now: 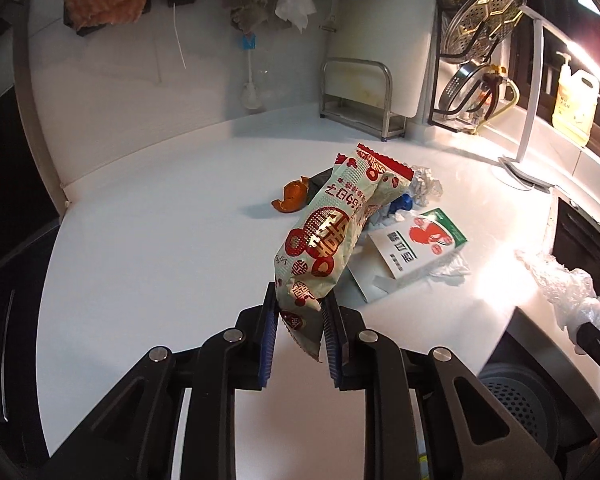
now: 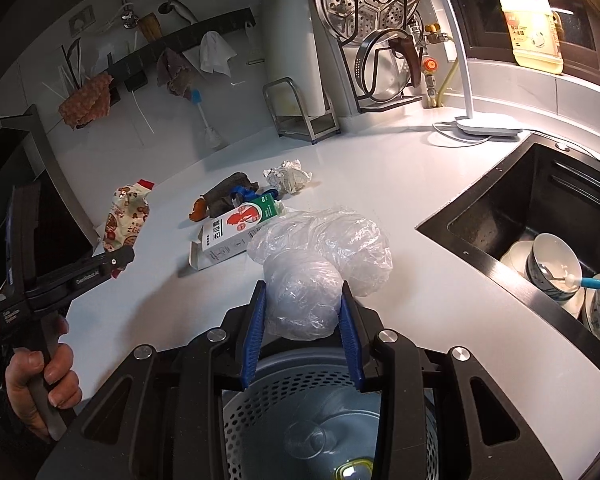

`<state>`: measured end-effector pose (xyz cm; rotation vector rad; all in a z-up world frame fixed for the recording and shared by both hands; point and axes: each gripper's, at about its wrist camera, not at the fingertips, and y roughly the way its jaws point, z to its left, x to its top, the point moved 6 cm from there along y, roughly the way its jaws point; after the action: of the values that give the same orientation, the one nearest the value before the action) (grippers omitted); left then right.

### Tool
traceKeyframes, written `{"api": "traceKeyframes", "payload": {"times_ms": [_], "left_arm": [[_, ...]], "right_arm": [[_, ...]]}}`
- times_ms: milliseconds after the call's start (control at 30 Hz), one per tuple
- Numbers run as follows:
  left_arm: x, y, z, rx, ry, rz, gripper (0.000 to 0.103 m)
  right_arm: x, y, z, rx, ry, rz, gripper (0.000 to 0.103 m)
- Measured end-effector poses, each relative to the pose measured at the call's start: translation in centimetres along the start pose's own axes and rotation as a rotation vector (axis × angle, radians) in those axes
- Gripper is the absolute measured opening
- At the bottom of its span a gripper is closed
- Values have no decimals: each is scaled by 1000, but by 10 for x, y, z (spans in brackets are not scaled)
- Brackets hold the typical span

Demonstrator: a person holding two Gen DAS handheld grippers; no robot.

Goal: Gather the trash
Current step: 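Carry the wrapper with left tool while right tool carries bags over basket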

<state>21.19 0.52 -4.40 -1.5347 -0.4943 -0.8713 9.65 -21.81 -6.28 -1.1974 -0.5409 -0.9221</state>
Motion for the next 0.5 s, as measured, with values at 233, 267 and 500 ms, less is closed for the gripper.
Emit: {"api": "traceKeyframes", "payload": {"times_ms": [233,267,500], "left_arm": [[-41,-55,-29,-20,10,-17,21],[-49,-60,-35,-28,11,-11,21],[-96,-82,-73,-40,45,8,21]], "right_arm": [[-35,-41,-3,-17,-2,14,34],[-40,-46,-4,-17,-1,17,33],[-79,-71,-10,-19,-3,61,33]]}}
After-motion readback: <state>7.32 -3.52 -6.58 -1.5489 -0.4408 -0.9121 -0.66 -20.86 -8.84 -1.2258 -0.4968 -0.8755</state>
